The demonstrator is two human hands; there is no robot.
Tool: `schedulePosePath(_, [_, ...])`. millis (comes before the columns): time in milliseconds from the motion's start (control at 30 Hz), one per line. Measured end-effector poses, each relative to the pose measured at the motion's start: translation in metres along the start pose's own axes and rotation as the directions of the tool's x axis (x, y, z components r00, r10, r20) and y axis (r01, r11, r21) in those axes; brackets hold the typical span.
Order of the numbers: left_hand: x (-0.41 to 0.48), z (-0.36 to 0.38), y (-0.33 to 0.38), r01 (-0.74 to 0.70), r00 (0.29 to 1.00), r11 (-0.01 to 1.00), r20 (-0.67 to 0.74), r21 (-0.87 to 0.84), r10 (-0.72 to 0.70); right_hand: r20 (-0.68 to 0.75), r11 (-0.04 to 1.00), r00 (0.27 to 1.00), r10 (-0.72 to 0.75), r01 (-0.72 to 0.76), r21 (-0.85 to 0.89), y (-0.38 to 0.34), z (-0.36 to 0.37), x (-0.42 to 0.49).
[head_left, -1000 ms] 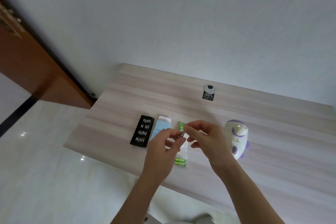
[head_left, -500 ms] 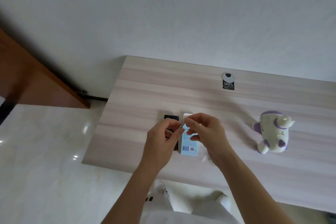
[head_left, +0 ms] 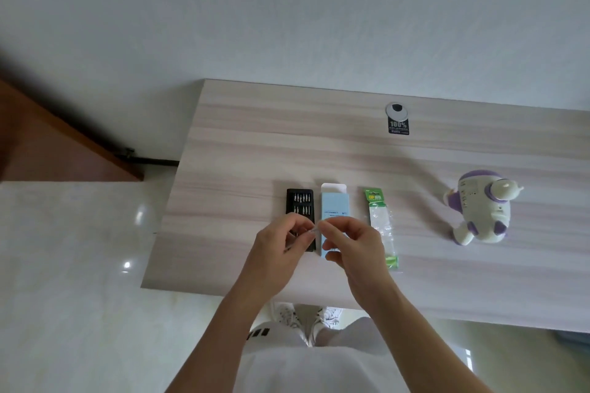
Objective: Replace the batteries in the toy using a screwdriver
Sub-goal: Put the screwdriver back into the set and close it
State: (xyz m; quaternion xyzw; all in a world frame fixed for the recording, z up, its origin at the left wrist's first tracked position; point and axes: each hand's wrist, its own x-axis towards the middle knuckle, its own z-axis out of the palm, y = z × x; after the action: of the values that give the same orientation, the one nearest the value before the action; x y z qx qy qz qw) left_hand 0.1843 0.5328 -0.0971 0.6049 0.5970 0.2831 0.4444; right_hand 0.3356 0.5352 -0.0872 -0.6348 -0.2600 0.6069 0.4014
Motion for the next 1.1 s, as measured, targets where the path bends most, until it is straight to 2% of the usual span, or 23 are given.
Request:
schedulePosePath(100, [0.003,0.001,-0.004,0.014,1.0,1.0,0.0,0.025,-0.014,0.029,0.999,0.999,0.04,-0.04,0.023,0.005,0.002,0.005])
schedulePosePath(300, [0.009,0.003,-0.005,0.035,0.999,0.999,-0.003,0.036,-0.035,0.059,0.999,0.998,-0.009,0.011,-0.036,0.004,0.0,0.014])
schedulePosePath(400, [0.013,0.008,-0.009,0.065,0.998,0.997,0.0,0.048,-0.065,0.038,0.999,0.999,0.039,-0.04,0.036,0.003,-0.004,0.019])
schedulePosePath(467, [0.015,0.008,-0.017,0.114,0.993,0.993,-0.036,0.042,-0.112,-0.019,0.995,0.999,0.051,-0.049,0.089,0.0,-0.013,0.027])
schedulePosePath(533, [0.016,0.005,-0.026,0.17,0.982,0.985,-0.088,0.021,-0.168,-0.05,0.999,0.999,0.012,-0.01,0.04,-0.004,-0.027,0.037])
schedulePosePath(633, [0.017,-0.003,-0.036,0.234,0.964,0.972,-0.13,-0.003,-0.233,-0.02,0.999,1.0,0.009,-0.008,0.036,-0.007,-0.04,0.047])
schedulePosePath(800, [0.022,-0.01,-0.045,0.275,0.947,0.961,-0.183,0.04,-0.264,0.053,0.994,0.996,0.074,-0.078,0.073,-0.001,-0.038,0.054])
schedulePosePath(967, [0.03,-0.012,-0.058,0.248,0.965,0.956,-0.129,0.158,-0.229,0.035,0.993,0.993,0.114,-0.114,0.012,0.008,-0.025,0.061])
schedulePosePath(1100, [0.044,-0.011,-0.081,0.224,0.975,0.942,-0.055,0.248,-0.217,-0.025,0.994,0.997,0.076,-0.078,-0.08,0.013,-0.012,0.073])
